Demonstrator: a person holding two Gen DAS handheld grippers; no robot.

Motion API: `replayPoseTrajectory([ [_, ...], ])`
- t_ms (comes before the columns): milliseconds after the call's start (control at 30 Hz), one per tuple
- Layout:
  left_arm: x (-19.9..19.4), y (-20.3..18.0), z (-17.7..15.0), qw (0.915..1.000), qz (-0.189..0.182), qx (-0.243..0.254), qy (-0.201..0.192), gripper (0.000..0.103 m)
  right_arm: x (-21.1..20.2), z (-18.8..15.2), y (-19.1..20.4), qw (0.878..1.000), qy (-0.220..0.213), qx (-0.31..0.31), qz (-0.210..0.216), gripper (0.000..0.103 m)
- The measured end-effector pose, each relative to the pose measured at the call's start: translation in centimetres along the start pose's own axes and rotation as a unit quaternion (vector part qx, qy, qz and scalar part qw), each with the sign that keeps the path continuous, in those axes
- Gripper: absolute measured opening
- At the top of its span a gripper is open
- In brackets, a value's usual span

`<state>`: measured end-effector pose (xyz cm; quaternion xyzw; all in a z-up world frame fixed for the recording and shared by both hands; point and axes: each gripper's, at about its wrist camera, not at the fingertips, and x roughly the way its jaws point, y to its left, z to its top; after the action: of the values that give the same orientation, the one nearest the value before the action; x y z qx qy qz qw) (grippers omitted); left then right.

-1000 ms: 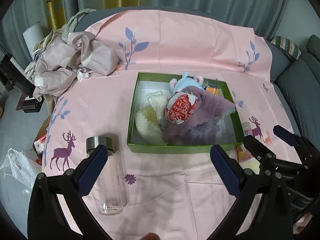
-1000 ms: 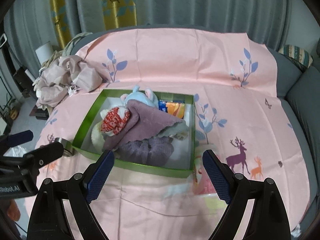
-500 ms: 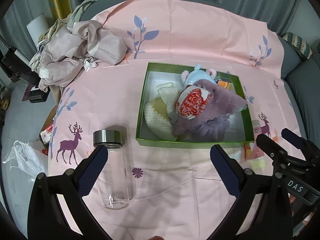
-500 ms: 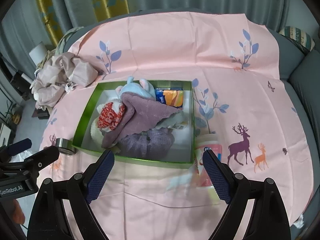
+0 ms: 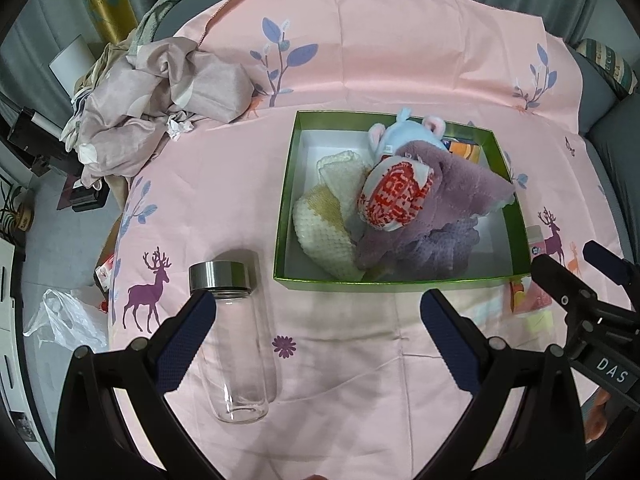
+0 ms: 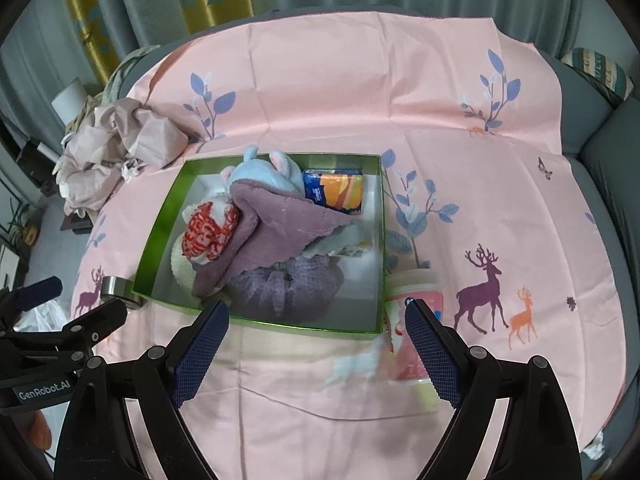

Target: Organize soft objects

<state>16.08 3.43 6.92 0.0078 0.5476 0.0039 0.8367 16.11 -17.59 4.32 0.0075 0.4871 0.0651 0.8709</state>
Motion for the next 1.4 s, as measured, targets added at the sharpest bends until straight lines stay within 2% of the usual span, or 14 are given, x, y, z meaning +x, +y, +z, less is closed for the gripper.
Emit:
replayPoseTrajectory([
  [1400, 0.4, -1.3, 0.1, 0.9999, 0.009, 0.01, 0.007, 0.102, 0.2, 0.0, -0.3, 1.0, -0.004, -0.004, -0.009, 0.09],
])
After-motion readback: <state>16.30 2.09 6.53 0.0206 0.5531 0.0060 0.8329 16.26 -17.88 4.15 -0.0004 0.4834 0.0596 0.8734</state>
